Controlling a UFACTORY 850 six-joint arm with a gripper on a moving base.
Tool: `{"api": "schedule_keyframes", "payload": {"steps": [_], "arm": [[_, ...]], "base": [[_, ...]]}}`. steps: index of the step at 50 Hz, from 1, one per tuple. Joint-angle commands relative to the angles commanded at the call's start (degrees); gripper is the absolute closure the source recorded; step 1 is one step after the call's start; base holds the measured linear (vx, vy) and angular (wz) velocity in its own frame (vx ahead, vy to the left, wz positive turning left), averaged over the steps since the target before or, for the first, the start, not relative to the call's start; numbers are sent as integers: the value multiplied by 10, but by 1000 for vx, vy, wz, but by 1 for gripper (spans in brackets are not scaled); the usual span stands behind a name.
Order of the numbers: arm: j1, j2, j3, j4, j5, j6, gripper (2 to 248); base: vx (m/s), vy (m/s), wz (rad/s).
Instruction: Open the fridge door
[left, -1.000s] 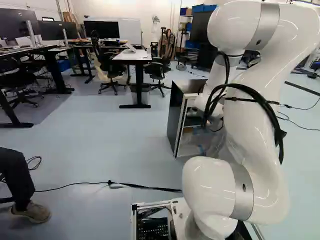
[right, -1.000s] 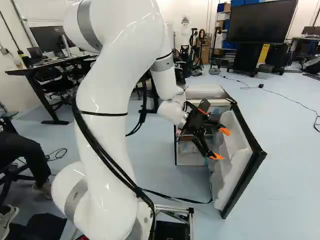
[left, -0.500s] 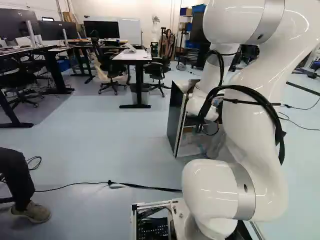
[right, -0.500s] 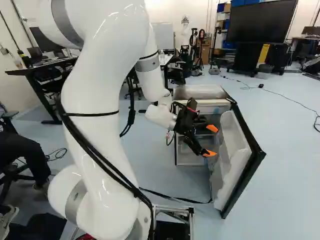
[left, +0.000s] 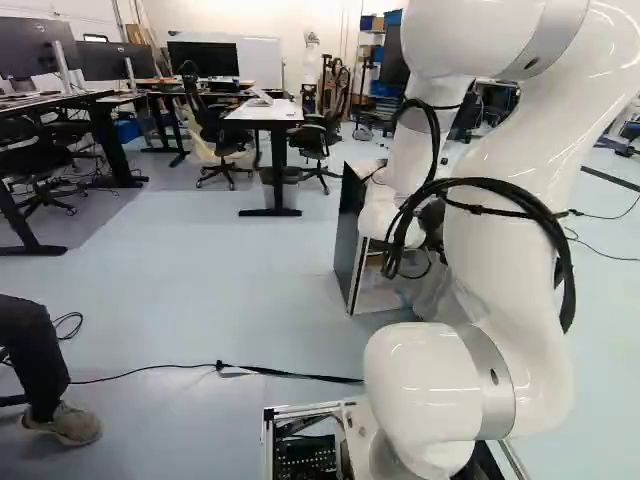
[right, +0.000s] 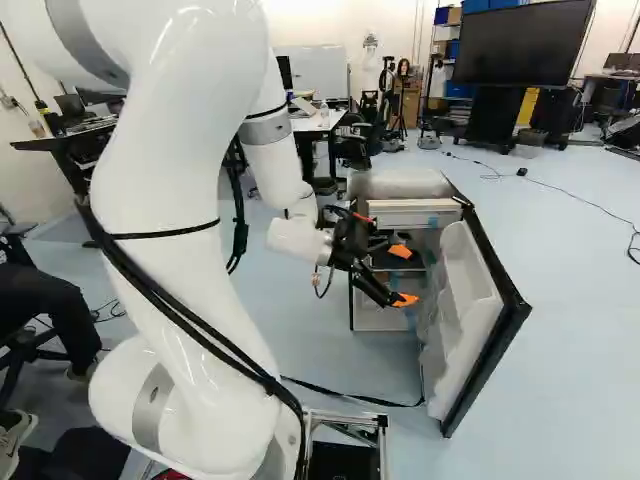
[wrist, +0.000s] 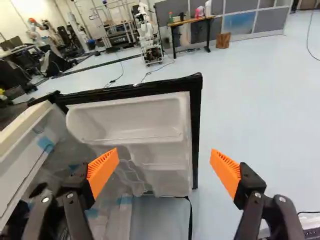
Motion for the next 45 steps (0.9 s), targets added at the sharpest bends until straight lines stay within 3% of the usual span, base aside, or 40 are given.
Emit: {"api": "schedule_keyframes", "payload": {"steps": [12,45], "arm": [[25,17,25,-23,0,0,3],[28,27,32,-45,-4,0,3]], "base": [[0,0,0],[0,0,0]]}}
